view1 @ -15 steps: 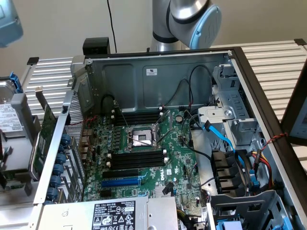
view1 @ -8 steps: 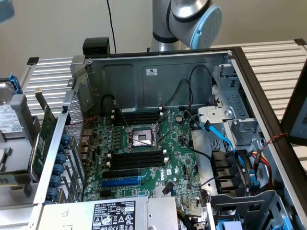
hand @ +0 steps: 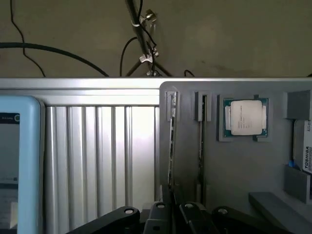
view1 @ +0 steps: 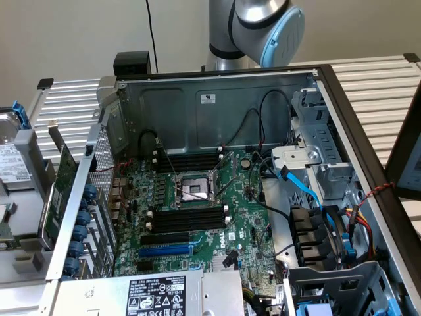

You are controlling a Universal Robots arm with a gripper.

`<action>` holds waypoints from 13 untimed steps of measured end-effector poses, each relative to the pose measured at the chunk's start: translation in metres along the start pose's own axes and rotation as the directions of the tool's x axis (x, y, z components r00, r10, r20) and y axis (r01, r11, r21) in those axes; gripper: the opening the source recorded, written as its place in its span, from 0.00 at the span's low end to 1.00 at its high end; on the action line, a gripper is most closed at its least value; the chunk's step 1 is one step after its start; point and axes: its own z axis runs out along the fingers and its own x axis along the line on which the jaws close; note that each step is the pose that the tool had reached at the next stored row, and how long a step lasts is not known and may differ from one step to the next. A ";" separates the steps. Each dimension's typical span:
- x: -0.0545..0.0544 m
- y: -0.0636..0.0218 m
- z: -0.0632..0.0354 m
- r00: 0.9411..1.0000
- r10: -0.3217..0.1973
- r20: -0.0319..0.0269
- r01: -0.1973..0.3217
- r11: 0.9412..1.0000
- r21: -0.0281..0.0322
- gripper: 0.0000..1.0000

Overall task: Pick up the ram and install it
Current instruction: 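Pick up the ram and move it above insertion slot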

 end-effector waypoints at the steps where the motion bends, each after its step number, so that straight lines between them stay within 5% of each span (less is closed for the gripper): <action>1: 0.000 -0.0006 -0.0038 1.000 0.000 0.000 0.000 1.000 0.000 0.14; 4: 0.001 -0.0037 -0.0113 1.000 0.000 0.000 0.000 1.000 0.004 0.14; 8: 0.002 -0.0100 -0.0160 1.000 0.000 0.001 0.000 1.000 0.018 0.14; 13: 0.005 -0.0157 -0.0318 1.000 0.000 0.001 -0.001 1.000 0.021 0.14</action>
